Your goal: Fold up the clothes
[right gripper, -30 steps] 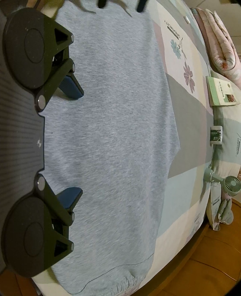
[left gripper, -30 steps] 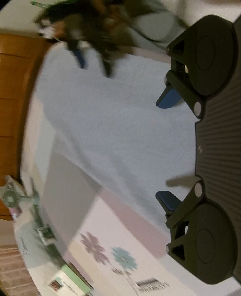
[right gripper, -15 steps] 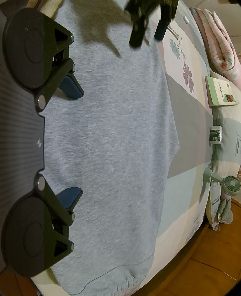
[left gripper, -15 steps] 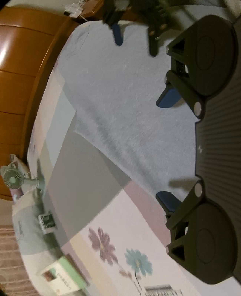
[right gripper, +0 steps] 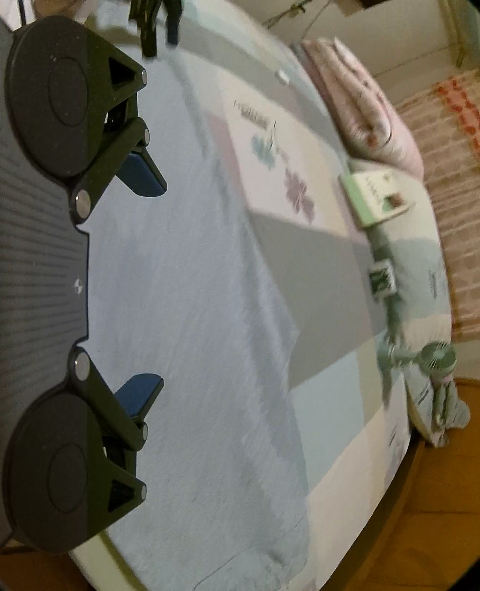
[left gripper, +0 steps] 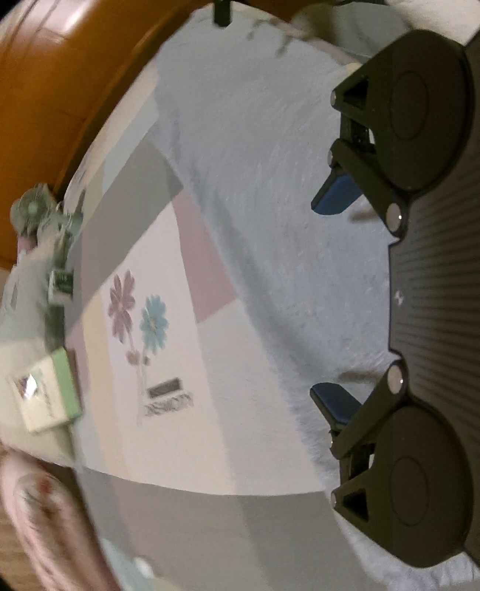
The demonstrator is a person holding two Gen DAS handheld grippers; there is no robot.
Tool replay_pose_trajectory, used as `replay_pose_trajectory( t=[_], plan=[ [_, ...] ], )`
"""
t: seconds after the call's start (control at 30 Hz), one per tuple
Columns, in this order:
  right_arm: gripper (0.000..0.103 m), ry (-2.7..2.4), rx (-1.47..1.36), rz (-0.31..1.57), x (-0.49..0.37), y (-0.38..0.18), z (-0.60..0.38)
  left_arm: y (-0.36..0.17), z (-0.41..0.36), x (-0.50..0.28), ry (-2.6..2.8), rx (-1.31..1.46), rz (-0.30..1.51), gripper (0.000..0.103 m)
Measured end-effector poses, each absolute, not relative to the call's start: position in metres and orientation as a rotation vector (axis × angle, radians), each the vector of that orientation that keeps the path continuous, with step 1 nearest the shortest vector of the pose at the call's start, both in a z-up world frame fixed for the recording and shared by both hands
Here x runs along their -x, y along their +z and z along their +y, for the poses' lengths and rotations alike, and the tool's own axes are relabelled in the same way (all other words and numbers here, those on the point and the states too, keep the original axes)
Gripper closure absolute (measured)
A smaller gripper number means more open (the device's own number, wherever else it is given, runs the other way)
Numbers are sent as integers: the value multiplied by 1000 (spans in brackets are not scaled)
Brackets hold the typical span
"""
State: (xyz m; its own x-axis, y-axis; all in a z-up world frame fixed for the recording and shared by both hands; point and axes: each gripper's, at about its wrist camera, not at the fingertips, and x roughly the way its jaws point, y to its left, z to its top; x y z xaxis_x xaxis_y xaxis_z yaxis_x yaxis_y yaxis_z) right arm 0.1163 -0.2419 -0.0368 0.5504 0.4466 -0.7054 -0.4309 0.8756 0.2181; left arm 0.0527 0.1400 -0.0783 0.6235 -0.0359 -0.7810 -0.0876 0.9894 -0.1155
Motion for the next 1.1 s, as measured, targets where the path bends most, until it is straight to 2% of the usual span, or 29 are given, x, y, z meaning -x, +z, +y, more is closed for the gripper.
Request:
replay_pose_trajectory(
  t=[0.2,0.37,0.53,0.9,1.1],
  plan=[
    [0,555,23,849,-101,-25,-214,-95,174,-53,73,283,877,6],
    [0,582,76,913,-99,-30,-191,-74,168,-25,93,188,855,6],
    [0,633,155,969,-107,-44,-159,-78,151,13,115,46,889,6],
    [0,643,204,1048,-108,-84,-129,-95,156,69,151,150,969,5],
    [0,646,190,1047,-107,-82,-132,-67,175,80,203,256,864,5]
  ],
)
